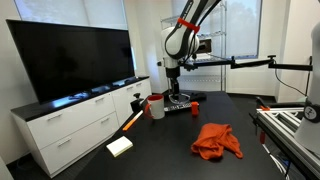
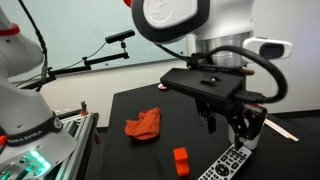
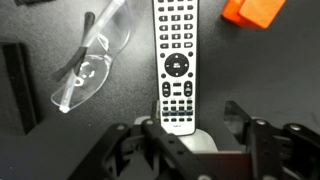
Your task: Press a button on the remote control.
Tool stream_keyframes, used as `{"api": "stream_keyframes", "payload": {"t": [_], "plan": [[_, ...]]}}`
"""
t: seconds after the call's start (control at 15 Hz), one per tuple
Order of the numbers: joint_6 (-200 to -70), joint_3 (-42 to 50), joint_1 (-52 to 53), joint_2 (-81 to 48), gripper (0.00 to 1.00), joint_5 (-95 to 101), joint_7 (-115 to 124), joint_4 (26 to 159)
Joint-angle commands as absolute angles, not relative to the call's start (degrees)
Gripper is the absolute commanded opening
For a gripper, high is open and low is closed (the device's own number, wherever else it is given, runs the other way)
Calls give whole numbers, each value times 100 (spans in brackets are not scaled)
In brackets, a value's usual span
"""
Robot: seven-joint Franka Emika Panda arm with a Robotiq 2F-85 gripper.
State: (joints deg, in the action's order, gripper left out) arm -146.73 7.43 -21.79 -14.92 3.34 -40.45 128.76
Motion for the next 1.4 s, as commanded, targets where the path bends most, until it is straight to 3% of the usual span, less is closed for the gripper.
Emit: {"api": "stream_keyframes", "payload": {"t": [0.0,0.53,1.33], "plan": [[-14894,840,-2129,-640,99,136,-4226,13599],[-14621,1009,-1768,103,100,-153,-4066,14068],[-13928,446,-579,1531,100,539,-2043,14140]]}}
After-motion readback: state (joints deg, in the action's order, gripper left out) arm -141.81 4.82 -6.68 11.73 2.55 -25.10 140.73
